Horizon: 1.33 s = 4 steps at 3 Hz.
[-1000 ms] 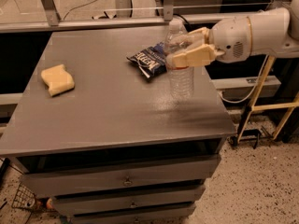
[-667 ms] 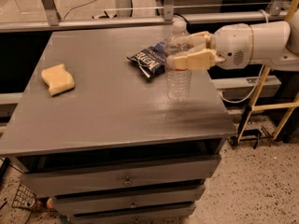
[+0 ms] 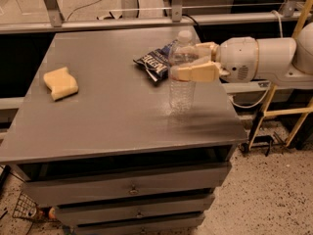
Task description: Place water bottle upright
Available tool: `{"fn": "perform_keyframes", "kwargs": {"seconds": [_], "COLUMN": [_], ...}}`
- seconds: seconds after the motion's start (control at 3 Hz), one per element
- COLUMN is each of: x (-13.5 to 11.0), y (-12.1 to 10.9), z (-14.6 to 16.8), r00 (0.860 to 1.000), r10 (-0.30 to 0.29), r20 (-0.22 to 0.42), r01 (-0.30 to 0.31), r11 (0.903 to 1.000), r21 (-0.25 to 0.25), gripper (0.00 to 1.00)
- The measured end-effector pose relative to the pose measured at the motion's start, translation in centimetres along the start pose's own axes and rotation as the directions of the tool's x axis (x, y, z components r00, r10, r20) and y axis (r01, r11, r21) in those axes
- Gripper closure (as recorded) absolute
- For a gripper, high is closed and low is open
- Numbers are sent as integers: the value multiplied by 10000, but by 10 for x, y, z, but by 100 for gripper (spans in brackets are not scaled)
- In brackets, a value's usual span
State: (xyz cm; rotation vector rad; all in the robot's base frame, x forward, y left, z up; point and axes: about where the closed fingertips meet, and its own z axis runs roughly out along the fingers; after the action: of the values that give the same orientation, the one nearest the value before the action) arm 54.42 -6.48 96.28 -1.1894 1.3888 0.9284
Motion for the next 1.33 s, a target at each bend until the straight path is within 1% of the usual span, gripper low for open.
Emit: {"fn": "perform_keyframes", "kwargs": {"seconds": [0.33,0.67,1.0,1.33], "x": [11,20,29,30], "y": [0,1,1,1], "z": [3,5,6,8], "r00": [9999,9994,9973,9968], "r10": [135,296,546,581], "r20": [20,184,500,555], "r01": [-135,-301,-563,-599], "r11": [9998,9992,9978,9977], "r21": [151,276,347,323], "gripper": [100,100,100,88]}}
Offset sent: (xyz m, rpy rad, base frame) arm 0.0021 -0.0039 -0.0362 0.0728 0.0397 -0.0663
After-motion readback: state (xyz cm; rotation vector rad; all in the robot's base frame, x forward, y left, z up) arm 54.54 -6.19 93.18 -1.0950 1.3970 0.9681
